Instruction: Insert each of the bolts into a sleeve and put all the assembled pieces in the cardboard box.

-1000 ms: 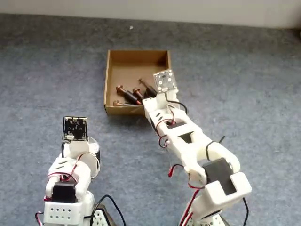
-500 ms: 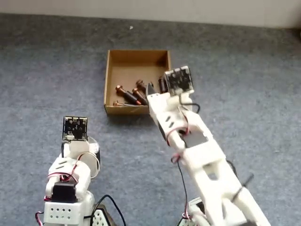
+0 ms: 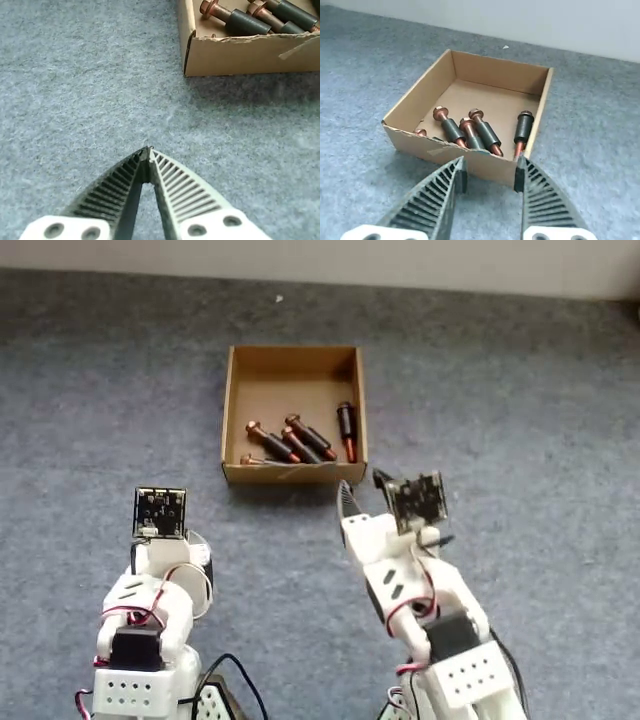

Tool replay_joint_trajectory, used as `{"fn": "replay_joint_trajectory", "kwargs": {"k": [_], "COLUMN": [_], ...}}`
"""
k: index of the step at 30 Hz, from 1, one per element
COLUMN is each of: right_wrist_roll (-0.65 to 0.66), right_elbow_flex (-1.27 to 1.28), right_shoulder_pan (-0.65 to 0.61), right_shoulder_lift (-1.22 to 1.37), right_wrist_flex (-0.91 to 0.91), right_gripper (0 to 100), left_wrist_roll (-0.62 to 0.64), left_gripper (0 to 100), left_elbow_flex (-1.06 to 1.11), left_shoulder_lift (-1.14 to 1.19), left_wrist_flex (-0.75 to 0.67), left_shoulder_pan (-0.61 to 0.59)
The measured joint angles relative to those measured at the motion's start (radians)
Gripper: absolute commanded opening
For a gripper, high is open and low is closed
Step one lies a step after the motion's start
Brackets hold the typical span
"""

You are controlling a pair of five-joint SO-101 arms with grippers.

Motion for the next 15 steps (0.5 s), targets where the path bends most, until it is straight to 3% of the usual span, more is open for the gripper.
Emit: {"fn": "replay_joint_trajectory", "kwargs": {"k": [6,10,15], "right_wrist_roll": [0.000,0.000,-0.054], "right_elbow_flex": [0.161,0.192,0.195], "right_shoulder_pan": [0.052,0.098,0.153], "right_shoulder_lift": [-0.307,-0.350,-0.351], "right_wrist_flex": [0.114,0.176,0.181], "right_gripper": [14.5,13.9,0.4], "left_wrist_roll": [0.000,0.000,0.003], "left_gripper": [1,1,1], "left_elbow_flex": [0.000,0.000,0.000], "left_shoulder_lift": [0.000,0.000,0.000], "left_wrist_flex": [0.000,0.000,0.000], "left_shoulder_pan": [0.000,0.000,0.000]}}
